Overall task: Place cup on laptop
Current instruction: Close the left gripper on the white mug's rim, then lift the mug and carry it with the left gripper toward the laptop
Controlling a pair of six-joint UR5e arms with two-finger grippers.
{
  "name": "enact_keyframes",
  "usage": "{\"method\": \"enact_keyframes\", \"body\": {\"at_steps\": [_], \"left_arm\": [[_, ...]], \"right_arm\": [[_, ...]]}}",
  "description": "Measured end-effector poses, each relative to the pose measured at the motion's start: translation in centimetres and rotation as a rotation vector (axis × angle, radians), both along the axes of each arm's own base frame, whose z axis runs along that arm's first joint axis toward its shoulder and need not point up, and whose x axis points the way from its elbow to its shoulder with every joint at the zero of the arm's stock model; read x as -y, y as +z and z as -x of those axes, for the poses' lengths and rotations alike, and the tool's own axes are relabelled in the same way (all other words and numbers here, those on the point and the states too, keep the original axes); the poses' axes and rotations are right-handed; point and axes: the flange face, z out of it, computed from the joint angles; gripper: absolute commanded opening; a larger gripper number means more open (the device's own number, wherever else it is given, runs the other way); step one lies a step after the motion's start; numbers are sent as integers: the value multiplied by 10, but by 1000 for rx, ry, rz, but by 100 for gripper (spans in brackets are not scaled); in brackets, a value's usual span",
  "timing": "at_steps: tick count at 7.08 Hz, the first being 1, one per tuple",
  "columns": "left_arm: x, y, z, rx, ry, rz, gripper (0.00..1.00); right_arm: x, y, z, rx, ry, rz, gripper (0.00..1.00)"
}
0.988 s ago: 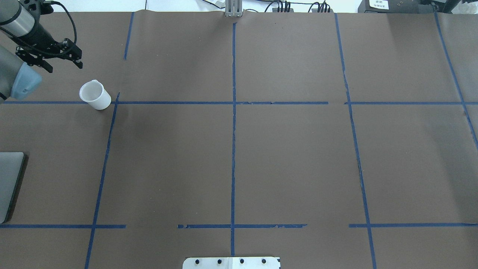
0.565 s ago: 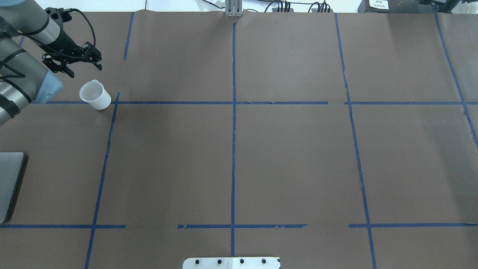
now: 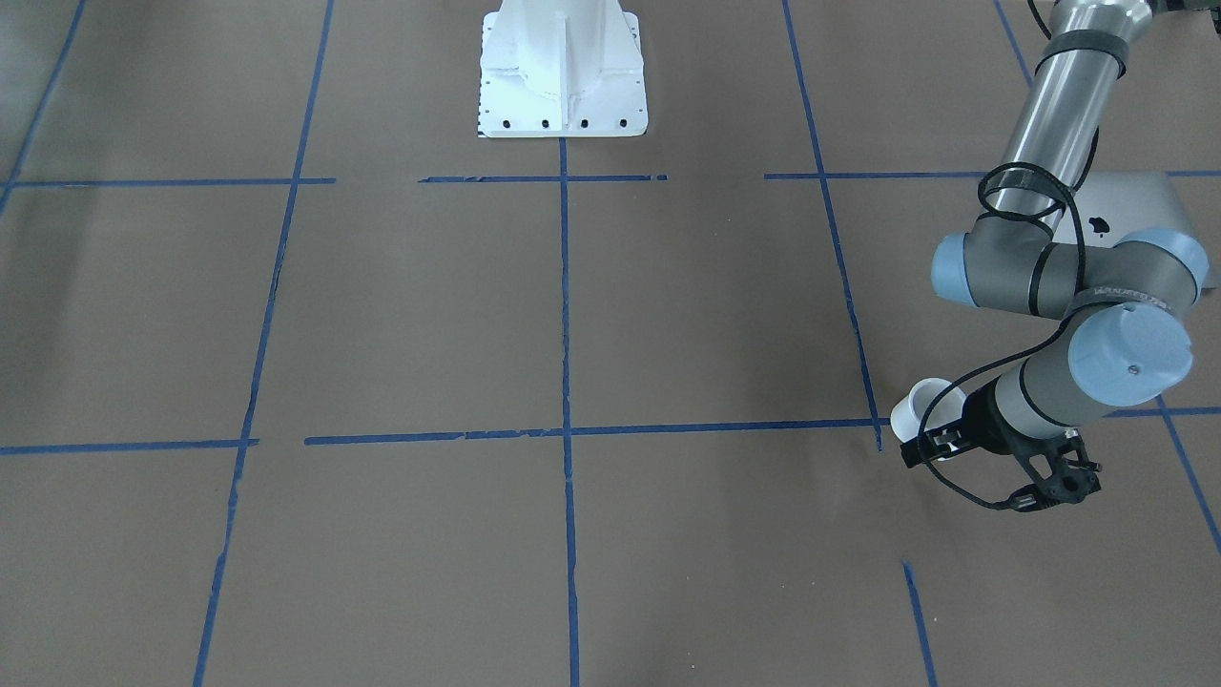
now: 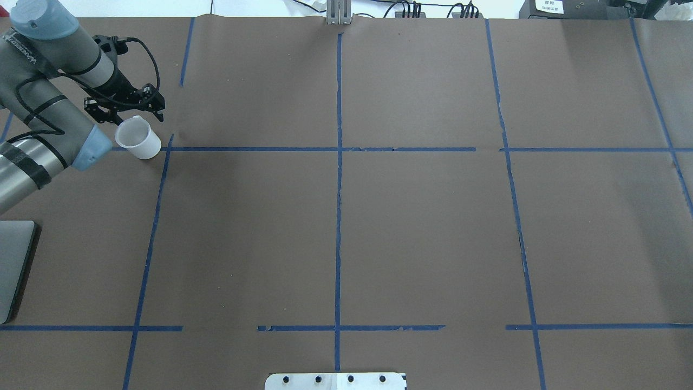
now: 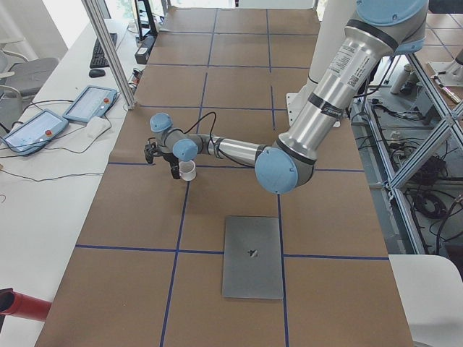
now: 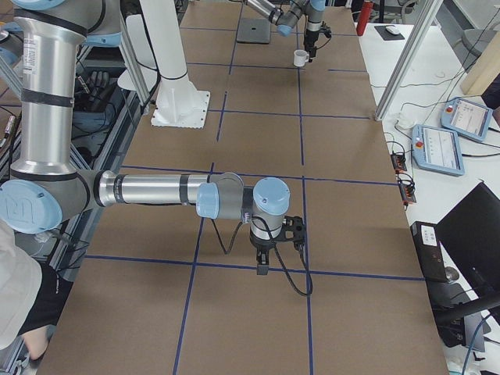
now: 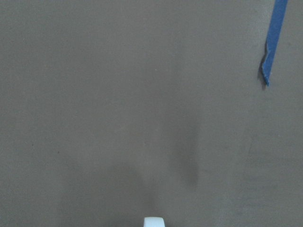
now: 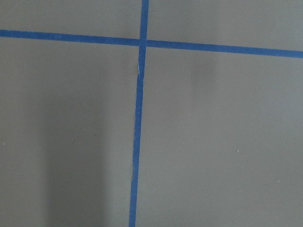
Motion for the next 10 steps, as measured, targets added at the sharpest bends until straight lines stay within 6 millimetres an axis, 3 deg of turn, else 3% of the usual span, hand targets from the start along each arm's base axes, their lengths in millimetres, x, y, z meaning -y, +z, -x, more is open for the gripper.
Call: {"method": "enact_keyframes", "body": {"at_steps": [1,5,7,8,10], "left_arm": [[0,1,0,2,1,-3,1],[3,-3,6,-7,17,-45,0],[5,-19,44,-30,-21,-88,0],[-17,-18,72,-43,-39,-111,0],[-109,15,128,-43,-18,-153,0]], "right_arm": [[0,0,0,0,0,0,100],[0,0,0,0,0,0,100],[0,0,0,0,0,0,100],[0,0,0,-1,0,0,100],[0,0,0,0,0,0,100]]}}
